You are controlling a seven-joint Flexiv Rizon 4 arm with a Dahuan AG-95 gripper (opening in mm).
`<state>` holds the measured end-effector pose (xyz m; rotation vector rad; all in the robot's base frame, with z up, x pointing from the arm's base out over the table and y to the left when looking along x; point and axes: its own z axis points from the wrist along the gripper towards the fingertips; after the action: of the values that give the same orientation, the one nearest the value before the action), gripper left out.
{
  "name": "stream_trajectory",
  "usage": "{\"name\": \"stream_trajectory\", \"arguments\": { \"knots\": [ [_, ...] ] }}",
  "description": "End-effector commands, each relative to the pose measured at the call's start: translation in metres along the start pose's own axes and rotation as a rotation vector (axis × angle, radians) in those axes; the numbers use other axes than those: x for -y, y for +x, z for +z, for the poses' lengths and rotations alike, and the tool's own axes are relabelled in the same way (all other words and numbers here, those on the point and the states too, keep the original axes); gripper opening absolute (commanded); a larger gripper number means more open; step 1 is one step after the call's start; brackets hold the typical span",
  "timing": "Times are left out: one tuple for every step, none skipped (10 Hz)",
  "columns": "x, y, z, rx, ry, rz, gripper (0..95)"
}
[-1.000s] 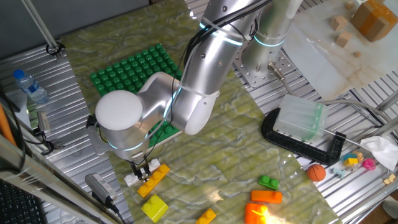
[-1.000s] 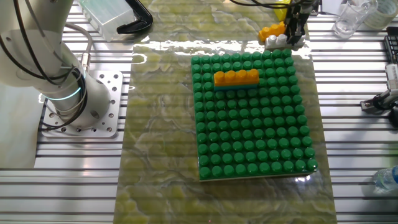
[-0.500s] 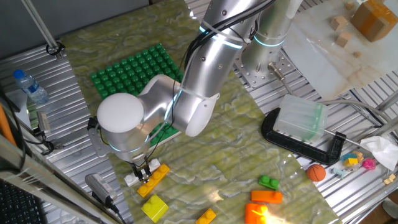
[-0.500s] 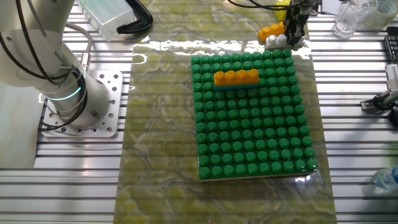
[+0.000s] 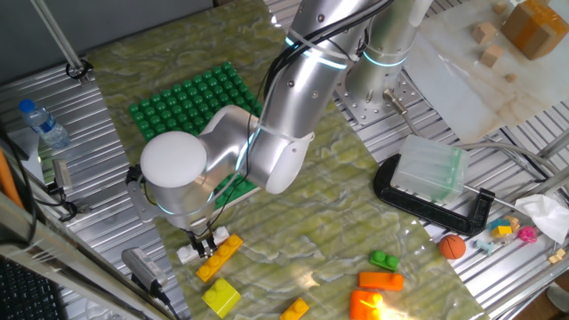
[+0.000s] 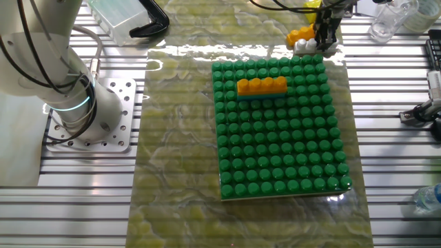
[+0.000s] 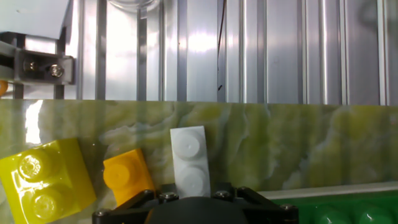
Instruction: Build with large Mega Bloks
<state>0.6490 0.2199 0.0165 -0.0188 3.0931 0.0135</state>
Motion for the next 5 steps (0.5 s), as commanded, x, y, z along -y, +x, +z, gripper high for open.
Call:
{"name": "stream_trajectory", "arguments": {
  "knots": [
    [0.0,0.0,0.0,0.001,0.003,0.003,0.0],
    [0.0,0.0,-0.001,0.004,0.005,0.005,0.0],
    [0.001,0.0,-0.003,0.006,0.006,0.004,0.0],
    [0.006,0.001,-0.014,0.008,0.006,-0.004,0.0],
    [0.012,0.002,-0.024,0.008,0.006,-0.016,0.0]
  ]
}}
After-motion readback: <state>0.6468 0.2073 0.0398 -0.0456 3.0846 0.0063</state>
